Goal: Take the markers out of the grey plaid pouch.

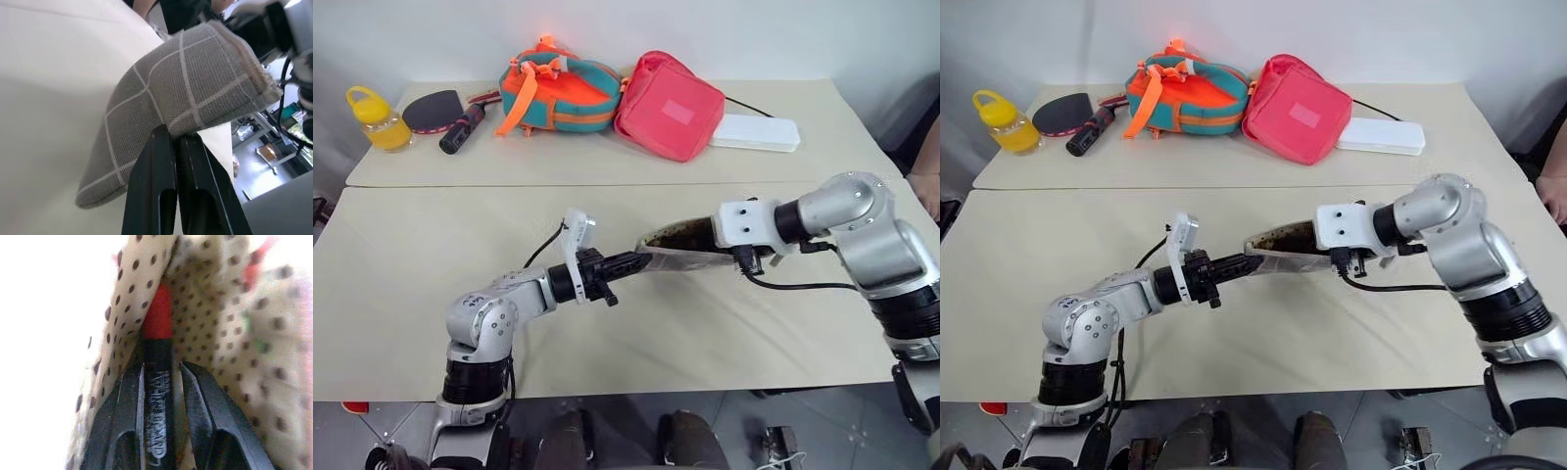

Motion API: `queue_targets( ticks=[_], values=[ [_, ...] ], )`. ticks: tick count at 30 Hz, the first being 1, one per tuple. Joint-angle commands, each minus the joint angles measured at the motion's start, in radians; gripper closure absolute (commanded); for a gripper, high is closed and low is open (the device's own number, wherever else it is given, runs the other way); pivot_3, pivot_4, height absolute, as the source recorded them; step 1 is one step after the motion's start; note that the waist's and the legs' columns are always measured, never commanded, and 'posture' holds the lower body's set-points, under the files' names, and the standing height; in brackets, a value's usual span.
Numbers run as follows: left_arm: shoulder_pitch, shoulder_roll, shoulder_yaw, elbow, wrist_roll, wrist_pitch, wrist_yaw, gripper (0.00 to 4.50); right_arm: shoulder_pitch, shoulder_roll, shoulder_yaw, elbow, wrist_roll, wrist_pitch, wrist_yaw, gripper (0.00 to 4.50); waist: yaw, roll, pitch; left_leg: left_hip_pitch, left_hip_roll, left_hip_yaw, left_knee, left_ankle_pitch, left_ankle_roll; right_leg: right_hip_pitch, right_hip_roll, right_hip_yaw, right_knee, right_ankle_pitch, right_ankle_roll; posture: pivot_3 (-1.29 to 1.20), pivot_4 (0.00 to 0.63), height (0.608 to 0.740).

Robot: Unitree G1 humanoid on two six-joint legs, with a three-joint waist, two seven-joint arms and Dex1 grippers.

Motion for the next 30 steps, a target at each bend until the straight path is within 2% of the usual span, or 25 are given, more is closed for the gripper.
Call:
queue_targets(
  ticks=[1,6,21,30],
  values=[
    [0.030,-0.024,-0.014,0.003,0.013,-0.047,0.020,4.50,0.031,-0.006,0.027,-0.011,-0.032,-0.001,-0.018,3.29,0.002,0.000,0.000,0.000,0.000,0.000,0.000,0.000,0.000,0.000,0.000,0.000,0.000,0.000,0.000,0.00,0.150,0.740],
    [0.055,-0.032,-0.047,0.019,0.056,-0.097,0.039,4.50,0.064,-0.011,0.077,0.033,-0.104,-0.040,-0.051,3.29,0.002,0.000,0.000,0.000,0.000,0.000,0.001,0.000,0.000,0.001,0.000,0.000,-0.001,0.000,0.000,0.00,0.150,0.740],
    [0.041,-0.022,-0.057,0.019,0.059,-0.133,0.048,4.50,0.087,0.026,0.143,0.150,-0.223,-0.138,-0.124,3.29,-0.003,-0.001,0.000,0.003,0.000,-0.001,0.005,0.000,0.000,0.005,0.000,0.000,0.000,0.000,0.000,0.00,0.150,0.740],
    [0.038,-0.011,-0.078,0.008,0.068,-0.148,0.041,4.50,0.090,0.050,0.140,0.173,-0.228,-0.128,-0.113,3.29,-0.007,-0.001,-0.001,0.015,0.001,-0.001,0.003,-0.001,0.000,0.018,0.000,0.000,-0.002,0.000,-0.001,0.00,0.150,0.740]
  ],
)
